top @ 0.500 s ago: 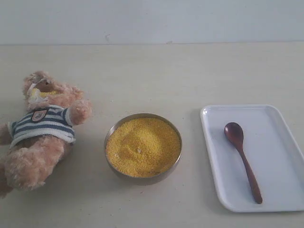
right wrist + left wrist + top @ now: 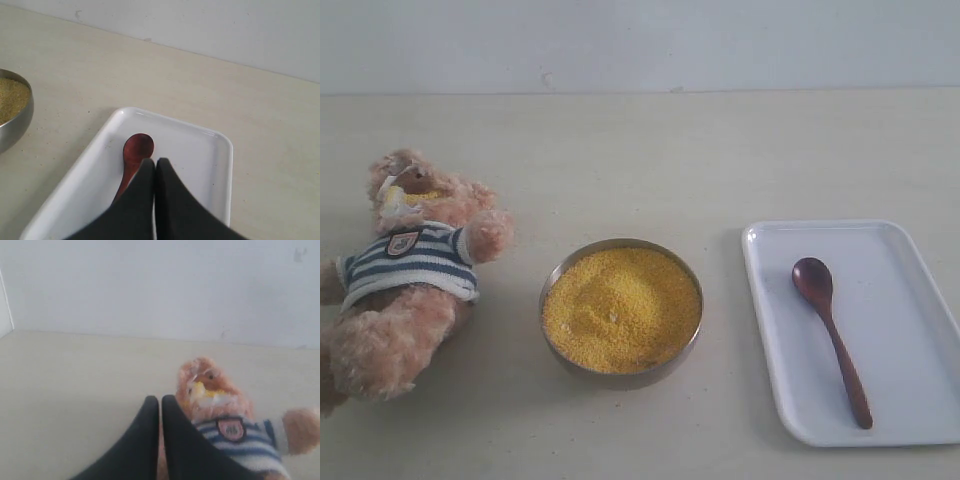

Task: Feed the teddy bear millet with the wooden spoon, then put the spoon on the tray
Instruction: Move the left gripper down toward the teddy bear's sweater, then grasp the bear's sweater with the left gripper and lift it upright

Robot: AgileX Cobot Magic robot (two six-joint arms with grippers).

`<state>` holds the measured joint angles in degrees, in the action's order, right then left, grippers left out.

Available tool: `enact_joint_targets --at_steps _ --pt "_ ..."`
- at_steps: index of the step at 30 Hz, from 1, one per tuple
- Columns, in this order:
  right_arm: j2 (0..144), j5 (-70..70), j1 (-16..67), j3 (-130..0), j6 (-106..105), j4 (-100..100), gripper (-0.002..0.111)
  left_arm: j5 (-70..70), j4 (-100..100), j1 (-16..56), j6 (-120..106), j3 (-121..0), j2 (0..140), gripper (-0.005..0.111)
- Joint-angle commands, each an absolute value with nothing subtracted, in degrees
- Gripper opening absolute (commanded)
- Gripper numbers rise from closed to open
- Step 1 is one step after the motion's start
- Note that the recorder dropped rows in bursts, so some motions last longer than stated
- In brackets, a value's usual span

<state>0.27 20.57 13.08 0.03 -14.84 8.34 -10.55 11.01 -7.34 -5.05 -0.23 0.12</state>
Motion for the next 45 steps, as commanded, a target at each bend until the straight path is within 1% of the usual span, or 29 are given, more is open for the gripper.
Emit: enact_joint_targets --at_steps 1,3,5,7,10,13,15,18,21,23,25,27,30,32,37,39,41,45 --pt "0.00 20.42 13.13 0.00 -14.80 8.36 0.000 6.12 23.58 -7.48 2.85 0.00 0.00 0.004" --pt "0.00 20.42 13.13 0.00 -14.80 8.36 0.000 17.35 28.98 -7.48 13.78 0.00 0.00 0.004" --pt "0.00 20.42 13.13 0.00 -14.94 8.36 0.000 22.13 28.02 -7.48 21.21 -0.59 0.00 0.004" --pt "0.00 20.42 13.13 0.00 -14.94 8.36 0.000 25.42 22.55 -7.48 22.12 -3.07 0.00 0.004" --pt "0.00 20.42 13.13 0.00 -14.79 8.36 0.000 26.06 16.68 -7.48 22.12 -8.48 2.27 0.004" --pt "0.00 20.42 13.13 0.00 -14.79 8.36 0.000 22.98 10.70 -7.48 21.13 -15.74 10.94 0.004" --pt "0.00 20.42 13.13 0.00 -14.79 8.36 0.000 15.91 2.78 -7.48 20.76 -22.26 17.93 0.004" --pt "0.00 20.42 13.13 0.00 -14.92 8.36 0.000 -6.49 -7.43 -7.48 20.76 -33.19 29.12 0.004" --pt "0.00 20.42 13.13 0.00 -14.92 8.36 0.000 -27.55 -8.12 -7.48 17.23 -43.82 40.83 0.004" --pt "0.00 20.42 13.13 0.00 -14.81 8.36 0.000 -37.09 -4.04 -7.22 15.39 -48.51 48.21 0.004" --pt "0.00 20.42 13.13 0.00 -14.81 8.36 0.000 -43.01 1.60 -6.31 12.97 -51.54 53.67 0.005" --pt "0.00 20.42 13.13 0.00 -14.81 8.36 0.000 -47.58 8.63 -4.60 5.19 -52.70 58.32 0.013" --pt "0.00 20.42 13.13 0.00 -14.90 8.36 0.000 -49.67 14.90 -2.20 -3.78 -51.73 63.46 0.028" --pt "0.00 20.42 13.13 0.00 -14.90 8.36 0.000 -49.21 16.10 -1.07 -4.82 -50.65 66.20 0.042" --pt "0.00 20.42 13.13 0.00 -14.72 8.36 0.000 -45.08 16.08 0.69 -4.82 -48.30 71.25 0.088" --pt "0.00 20.42 13.13 0.00 -14.72 8.36 0.000 -44.07 17.72 0.69 -5.65 -47.80 73.05 0.098" --pt "0.00 20.42 13.13 0.00 -14.72 8.36 0.000 -43.38 19.67 0.69 -7.86 -47.55 75.14 0.104" --pt "0.00 20.42 13.13 0.00 -14.72 8.36 0.000 -43.06 26.20 0.69 -13.12 -47.33 79.98 0.106"
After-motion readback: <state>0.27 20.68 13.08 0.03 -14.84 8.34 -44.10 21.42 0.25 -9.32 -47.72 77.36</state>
